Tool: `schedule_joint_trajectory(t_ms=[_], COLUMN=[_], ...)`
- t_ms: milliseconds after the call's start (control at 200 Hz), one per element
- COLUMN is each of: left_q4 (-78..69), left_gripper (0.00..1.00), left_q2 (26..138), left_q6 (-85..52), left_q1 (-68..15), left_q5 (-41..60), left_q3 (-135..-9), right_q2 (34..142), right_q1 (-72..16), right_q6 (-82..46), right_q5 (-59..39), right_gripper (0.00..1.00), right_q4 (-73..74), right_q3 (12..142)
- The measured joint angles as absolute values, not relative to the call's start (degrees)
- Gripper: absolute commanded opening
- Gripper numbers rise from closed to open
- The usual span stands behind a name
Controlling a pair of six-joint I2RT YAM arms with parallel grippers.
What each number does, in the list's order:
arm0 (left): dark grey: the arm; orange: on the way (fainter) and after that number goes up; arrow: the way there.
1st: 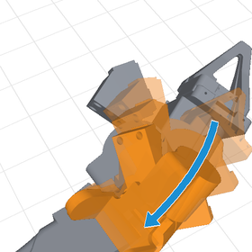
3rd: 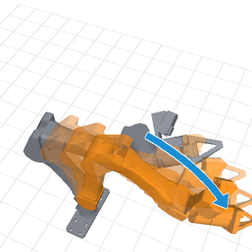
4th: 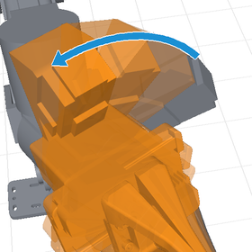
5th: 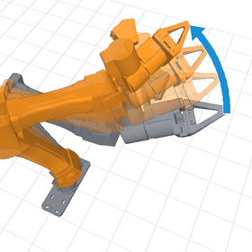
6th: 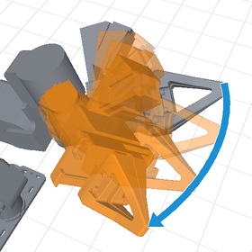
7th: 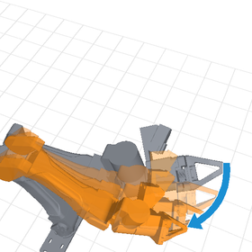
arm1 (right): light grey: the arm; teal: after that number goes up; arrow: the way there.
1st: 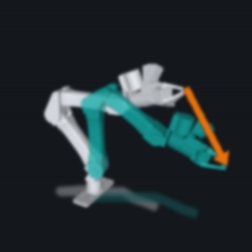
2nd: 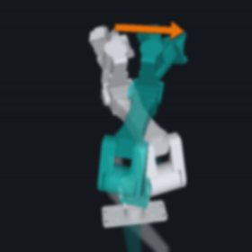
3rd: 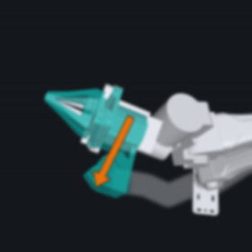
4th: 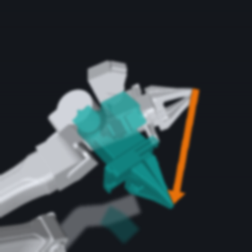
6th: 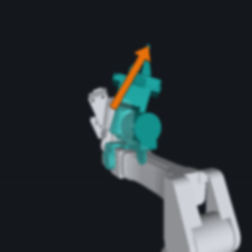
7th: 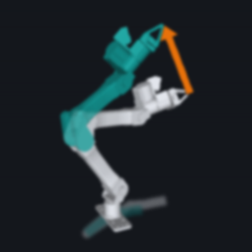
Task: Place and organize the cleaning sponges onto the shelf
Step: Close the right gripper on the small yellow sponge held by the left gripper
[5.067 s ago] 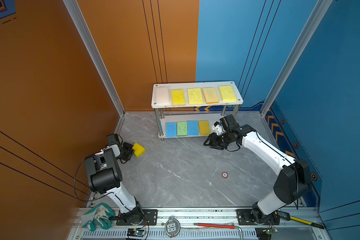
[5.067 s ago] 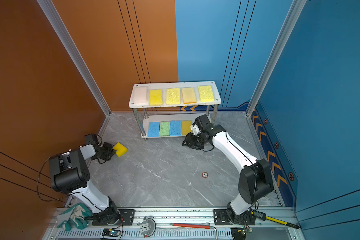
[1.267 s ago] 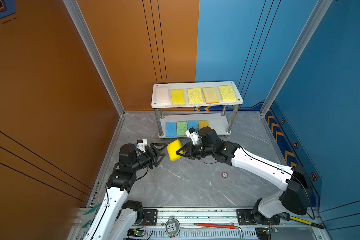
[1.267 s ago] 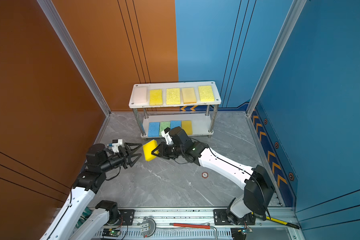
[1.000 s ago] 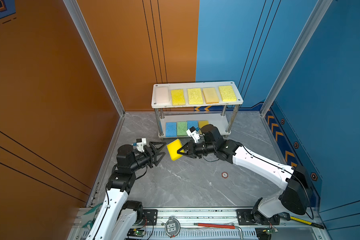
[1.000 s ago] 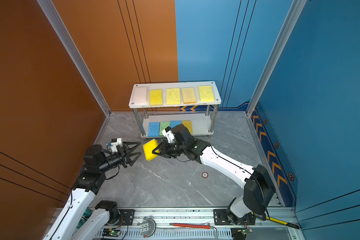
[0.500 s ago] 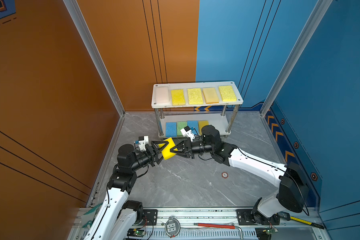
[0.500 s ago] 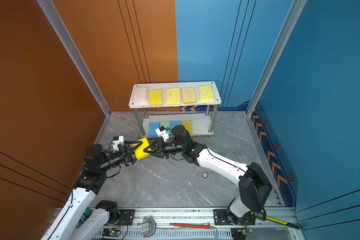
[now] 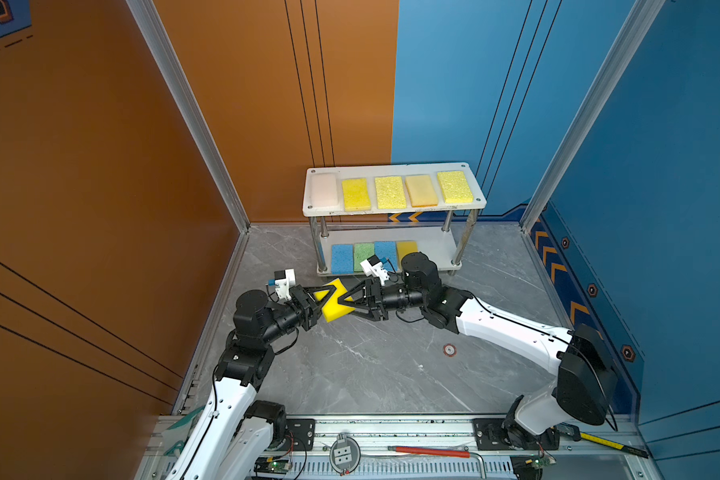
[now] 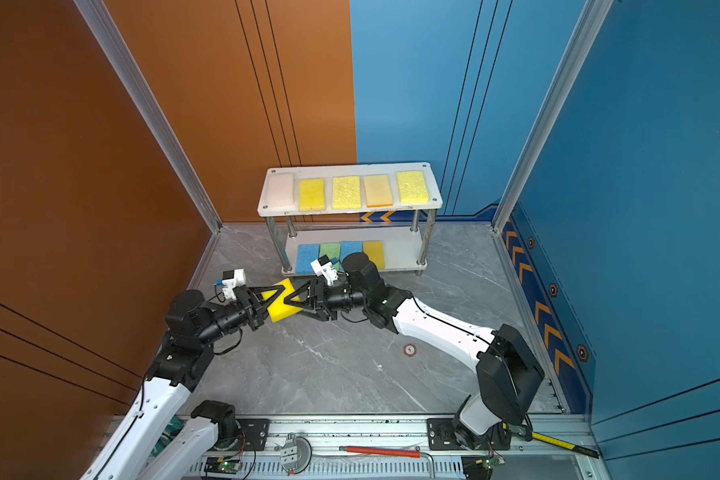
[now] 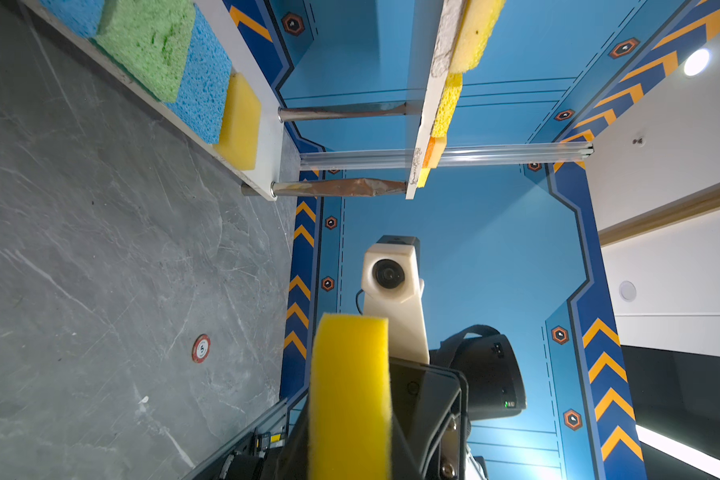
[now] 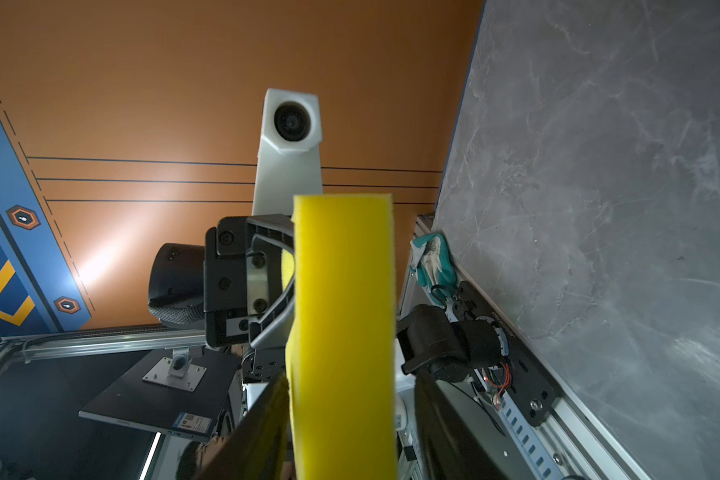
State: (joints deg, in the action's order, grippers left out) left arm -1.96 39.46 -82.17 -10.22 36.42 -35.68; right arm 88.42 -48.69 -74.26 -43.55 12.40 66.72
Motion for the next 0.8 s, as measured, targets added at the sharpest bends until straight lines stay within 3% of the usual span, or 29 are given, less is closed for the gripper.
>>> schedule_joint_trajectory(t_ms=[390, 801], left_q4=[-1.96, -2.00], left_gripper=[0.13, 0.13], left_q2=[36.25, 32.34], left_q6=[-81.47, -81.49], left_q1=[-14.59, -16.21], left_q5=[20.91, 13.78], left_q3=[-35.68, -35.64], right_q2=[84.95, 86.04], right_q1=[-53.30, -56.10], right_q6=[-77.43, -80.60], right_q5=[-29.56, -23.62], right_gripper=[0.54, 0.47], right_q4=[16.56, 21.08], right_q3=[65.17, 65.04])
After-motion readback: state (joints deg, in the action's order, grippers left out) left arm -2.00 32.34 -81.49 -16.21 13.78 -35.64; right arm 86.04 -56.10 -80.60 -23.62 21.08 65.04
